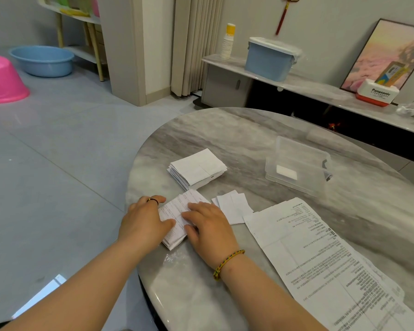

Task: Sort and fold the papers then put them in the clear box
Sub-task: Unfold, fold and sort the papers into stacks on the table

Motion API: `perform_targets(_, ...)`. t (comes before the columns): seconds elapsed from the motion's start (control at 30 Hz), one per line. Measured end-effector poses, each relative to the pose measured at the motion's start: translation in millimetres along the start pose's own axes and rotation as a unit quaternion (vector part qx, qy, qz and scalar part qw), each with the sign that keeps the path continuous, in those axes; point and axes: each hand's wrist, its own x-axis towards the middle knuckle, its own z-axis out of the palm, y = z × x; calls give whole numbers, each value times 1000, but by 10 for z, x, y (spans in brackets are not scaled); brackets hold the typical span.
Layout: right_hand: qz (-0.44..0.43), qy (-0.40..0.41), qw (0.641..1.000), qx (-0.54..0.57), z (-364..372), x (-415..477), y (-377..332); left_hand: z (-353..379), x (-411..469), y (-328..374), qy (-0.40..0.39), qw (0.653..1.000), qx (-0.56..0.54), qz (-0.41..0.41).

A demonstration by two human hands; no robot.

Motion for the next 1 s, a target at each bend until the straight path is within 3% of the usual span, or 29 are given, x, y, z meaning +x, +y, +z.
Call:
perform_targets(0.27,41,88,988,121,-182,40,12,-67,-21,95,61,989,-105,84)
perform_targets(0.53,155,66,977,134,-715,-141,196,-129,-135,240,72,981,-110,142)
perform_targets(0.73,308,-30,949,64,-1127,-684,711,83,-373,535,16,964,-54,261)
perform_targets(1.0,508,-48,859,37,-1451,-1426,1324,474,-623,826,-121,930,65,340)
